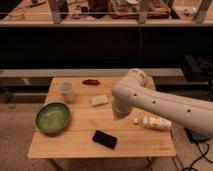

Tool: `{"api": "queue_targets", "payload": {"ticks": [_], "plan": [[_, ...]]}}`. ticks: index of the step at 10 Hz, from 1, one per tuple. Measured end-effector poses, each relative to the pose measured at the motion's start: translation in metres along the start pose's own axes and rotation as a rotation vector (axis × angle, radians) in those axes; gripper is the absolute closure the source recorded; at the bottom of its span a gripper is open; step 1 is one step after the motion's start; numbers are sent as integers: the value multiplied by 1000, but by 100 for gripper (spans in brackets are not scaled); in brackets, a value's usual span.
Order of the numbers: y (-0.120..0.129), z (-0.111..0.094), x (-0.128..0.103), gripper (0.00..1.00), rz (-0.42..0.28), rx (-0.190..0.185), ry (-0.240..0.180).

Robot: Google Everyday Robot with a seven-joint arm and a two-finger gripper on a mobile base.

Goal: Move the arm in a circular motion

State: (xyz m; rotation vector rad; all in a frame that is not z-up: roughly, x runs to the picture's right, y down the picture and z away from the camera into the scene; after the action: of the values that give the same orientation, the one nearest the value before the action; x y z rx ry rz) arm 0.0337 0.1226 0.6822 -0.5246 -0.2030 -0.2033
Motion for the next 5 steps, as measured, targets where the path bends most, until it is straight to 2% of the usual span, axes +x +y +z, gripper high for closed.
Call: {"api": "queue_targets", "payload": {"ticks": [3,4,5], "plan": [[-25,23,-64,100,-108,-25,-111],[-43,36,-93,100,-169,-39,-158],[-57,44,-108,100,-203,-49,-176]]}}
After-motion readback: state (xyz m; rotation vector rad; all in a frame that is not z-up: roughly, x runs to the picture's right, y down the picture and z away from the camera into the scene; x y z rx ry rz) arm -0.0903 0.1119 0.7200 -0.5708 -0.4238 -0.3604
